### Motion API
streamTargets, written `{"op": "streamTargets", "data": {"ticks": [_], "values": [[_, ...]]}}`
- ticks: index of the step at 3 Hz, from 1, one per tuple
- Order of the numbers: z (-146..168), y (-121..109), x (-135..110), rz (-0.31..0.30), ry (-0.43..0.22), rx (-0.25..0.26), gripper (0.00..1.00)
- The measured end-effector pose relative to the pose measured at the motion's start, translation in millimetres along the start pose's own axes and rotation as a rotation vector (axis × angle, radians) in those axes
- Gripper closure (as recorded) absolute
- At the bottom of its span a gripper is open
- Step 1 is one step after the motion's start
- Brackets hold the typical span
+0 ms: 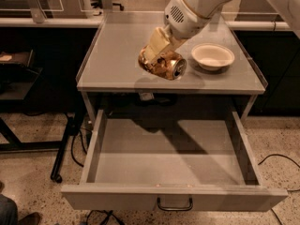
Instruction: Place orange can into top drawer
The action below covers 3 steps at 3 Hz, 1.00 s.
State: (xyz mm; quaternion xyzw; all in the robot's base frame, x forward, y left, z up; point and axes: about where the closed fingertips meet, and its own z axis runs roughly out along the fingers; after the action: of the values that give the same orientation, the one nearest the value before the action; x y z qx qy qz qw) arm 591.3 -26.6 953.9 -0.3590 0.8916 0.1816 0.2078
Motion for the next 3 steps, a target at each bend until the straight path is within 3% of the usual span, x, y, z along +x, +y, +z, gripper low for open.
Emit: {"op": "streamTargets", "data": {"ticks": [1,3], "values": [[6.7,12.3,13.9,0.008,0.017,-0.002,1.0],[55.1,56.7,69.6,0.137,0.084,-0.029,1.0]]}}
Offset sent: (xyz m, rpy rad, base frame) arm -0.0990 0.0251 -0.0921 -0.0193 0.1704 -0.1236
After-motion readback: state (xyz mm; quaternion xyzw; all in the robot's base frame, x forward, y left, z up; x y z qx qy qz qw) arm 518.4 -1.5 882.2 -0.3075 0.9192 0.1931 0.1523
